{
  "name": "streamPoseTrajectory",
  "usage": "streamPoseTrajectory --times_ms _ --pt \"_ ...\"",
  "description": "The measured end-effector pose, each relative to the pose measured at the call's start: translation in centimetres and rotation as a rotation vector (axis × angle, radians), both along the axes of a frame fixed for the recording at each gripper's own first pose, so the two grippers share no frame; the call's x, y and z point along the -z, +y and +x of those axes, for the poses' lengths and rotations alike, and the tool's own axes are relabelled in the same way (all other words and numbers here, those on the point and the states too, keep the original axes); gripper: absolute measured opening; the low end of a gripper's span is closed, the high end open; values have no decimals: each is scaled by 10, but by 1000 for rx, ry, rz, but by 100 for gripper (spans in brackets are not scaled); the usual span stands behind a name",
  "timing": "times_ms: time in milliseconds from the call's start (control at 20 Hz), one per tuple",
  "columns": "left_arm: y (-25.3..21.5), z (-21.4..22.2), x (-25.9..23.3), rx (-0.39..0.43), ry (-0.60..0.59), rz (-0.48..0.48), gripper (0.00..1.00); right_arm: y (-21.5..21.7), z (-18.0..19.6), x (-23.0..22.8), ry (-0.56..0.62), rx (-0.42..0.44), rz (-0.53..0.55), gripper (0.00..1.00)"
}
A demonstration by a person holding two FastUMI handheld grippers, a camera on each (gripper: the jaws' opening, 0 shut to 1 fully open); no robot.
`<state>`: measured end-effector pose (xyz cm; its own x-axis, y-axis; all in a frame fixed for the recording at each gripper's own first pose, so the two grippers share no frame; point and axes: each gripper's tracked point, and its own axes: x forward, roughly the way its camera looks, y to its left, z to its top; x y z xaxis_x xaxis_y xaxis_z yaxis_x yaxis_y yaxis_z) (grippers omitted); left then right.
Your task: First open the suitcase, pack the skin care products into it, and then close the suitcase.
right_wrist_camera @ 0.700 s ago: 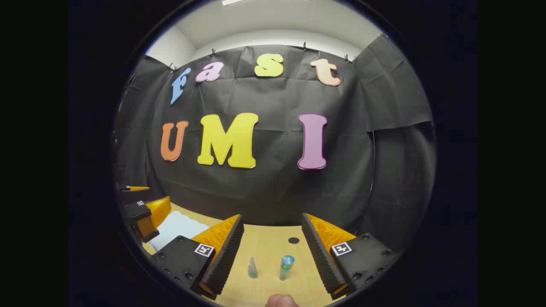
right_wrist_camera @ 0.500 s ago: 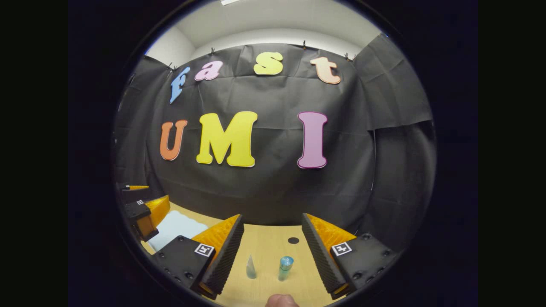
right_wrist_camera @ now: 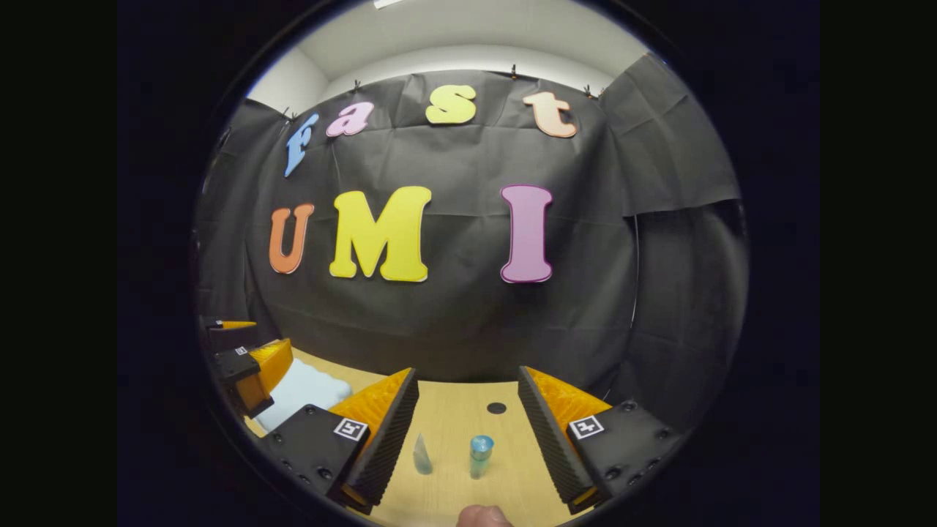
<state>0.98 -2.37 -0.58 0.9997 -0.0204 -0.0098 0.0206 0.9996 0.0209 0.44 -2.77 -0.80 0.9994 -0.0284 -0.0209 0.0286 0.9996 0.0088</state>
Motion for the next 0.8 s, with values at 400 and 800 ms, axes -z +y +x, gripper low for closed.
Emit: streamPoseTrajectory --times_ms 400,800 --pt "-19 5 58 115 140 197 100 -21 -6 22 53 23 -33 81" --pt "-40 21 158 241 309 612 99 -80 -15 52 122 130 -69 81"
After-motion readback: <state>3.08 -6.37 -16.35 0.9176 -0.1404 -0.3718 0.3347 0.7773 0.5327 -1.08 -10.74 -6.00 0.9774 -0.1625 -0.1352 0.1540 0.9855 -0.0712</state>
